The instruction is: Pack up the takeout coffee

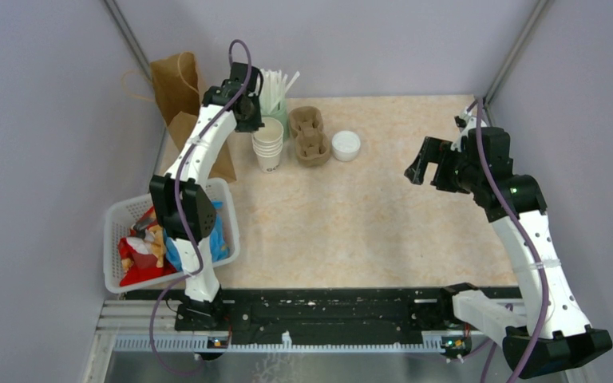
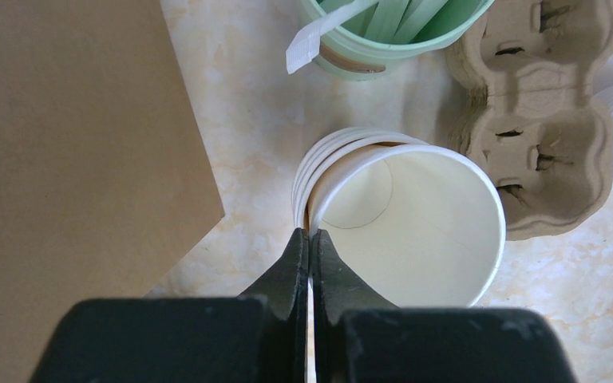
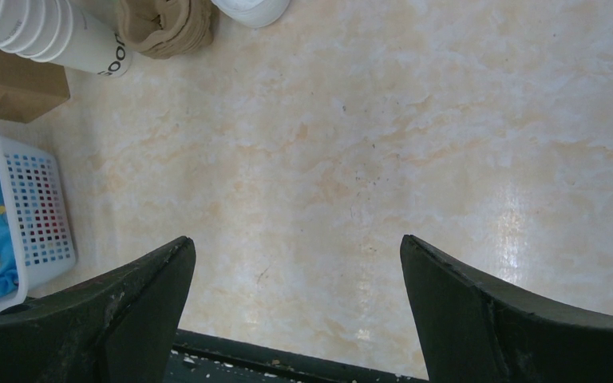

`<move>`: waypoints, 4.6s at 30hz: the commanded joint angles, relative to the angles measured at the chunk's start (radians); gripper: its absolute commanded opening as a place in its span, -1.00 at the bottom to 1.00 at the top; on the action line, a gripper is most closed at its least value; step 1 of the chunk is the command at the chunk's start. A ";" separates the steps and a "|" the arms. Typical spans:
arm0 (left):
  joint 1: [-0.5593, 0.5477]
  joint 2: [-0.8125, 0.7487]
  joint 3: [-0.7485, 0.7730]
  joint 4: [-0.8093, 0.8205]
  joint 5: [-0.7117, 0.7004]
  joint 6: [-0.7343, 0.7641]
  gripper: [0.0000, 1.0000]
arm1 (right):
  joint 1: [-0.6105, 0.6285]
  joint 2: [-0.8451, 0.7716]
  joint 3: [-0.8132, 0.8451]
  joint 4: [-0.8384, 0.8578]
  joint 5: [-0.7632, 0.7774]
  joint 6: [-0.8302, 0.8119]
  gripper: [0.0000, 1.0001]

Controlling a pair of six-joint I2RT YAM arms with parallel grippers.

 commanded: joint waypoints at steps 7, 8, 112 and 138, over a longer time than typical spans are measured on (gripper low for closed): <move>0.003 -0.046 0.061 0.002 0.009 -0.029 -1.00 | -0.006 -0.012 0.001 0.008 -0.012 0.001 0.97; 0.003 -0.055 0.062 0.002 0.009 -0.033 -1.00 | -0.007 -0.016 0.003 0.006 -0.011 -0.002 0.97; -0.362 -0.505 -0.439 0.189 0.123 -0.024 0.61 | 0.220 1.240 0.750 0.117 0.137 0.676 -0.38; -0.346 -0.513 -0.444 0.194 0.132 -0.018 0.63 | 0.205 1.238 0.782 0.087 0.116 0.741 -0.85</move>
